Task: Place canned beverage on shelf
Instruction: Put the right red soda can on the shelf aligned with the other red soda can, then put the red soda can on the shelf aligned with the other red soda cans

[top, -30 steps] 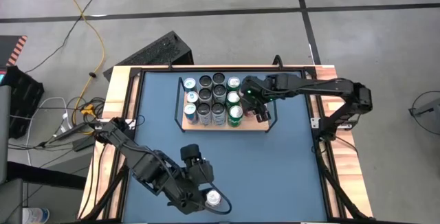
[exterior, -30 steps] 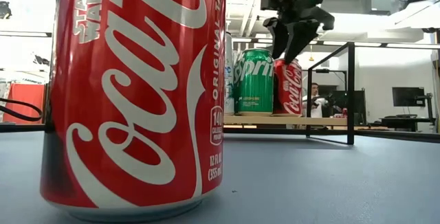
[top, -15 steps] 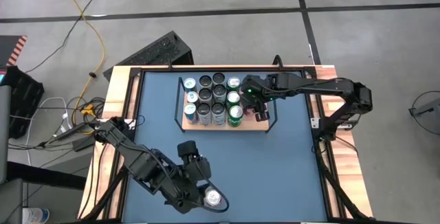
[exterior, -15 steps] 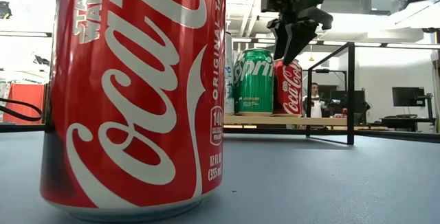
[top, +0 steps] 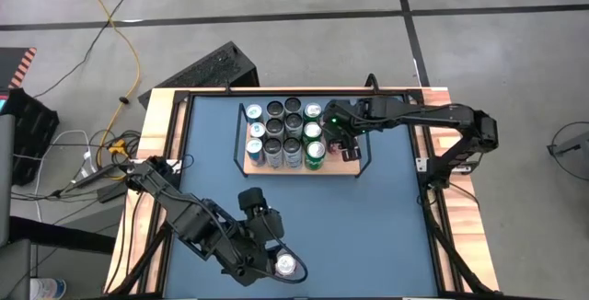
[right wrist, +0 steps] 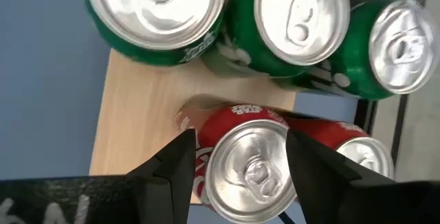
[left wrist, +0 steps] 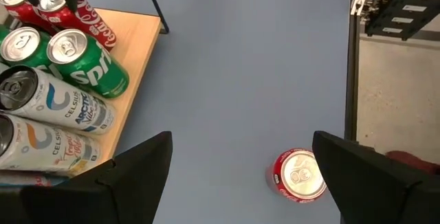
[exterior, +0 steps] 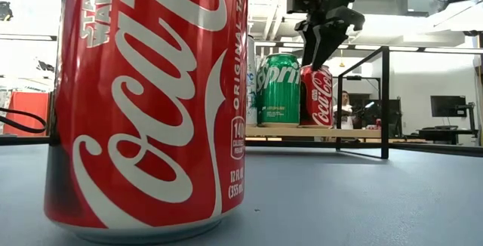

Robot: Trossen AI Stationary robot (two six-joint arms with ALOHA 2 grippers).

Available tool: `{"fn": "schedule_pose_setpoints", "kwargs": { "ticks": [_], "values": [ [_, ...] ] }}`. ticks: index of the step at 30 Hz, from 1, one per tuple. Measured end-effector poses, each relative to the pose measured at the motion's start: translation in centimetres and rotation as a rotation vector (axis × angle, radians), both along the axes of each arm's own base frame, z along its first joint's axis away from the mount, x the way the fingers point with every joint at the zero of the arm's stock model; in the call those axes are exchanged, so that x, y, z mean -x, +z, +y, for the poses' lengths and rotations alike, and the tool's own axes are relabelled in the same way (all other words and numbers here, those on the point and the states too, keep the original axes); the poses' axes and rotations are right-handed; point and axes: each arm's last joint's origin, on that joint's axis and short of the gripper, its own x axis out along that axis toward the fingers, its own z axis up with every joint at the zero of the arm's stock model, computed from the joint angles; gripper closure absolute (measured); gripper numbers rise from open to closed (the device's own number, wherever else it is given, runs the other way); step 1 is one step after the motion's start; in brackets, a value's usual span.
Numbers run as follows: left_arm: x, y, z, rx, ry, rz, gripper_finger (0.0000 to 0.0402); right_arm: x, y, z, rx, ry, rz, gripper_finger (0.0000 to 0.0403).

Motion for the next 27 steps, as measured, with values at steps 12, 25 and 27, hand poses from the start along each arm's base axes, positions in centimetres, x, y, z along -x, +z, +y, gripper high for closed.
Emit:
{"fn": "schedule_pose_setpoints", "kwargs": {
  "ticks": [12,25,27],
  "values": [
    [0.0,0.0,0.1,-0.010,0.022,-0.016,0.0065,0.1,2.0,0.9,0.022,-0.013,-0.084,0.0195],
    [-0.3,-2.6,-2.0,0.023,-0.077,0.062,0.0065,7.0,16.2,5.4,-0.019,0.036,-0.519,0.0195],
    [-0.7,-3.7,-2.7,0.066,-0.072,0.053,0.0065,8.7,17.6,5.8,-0.036,0.031,-0.574,0.0195]
  ]
}}
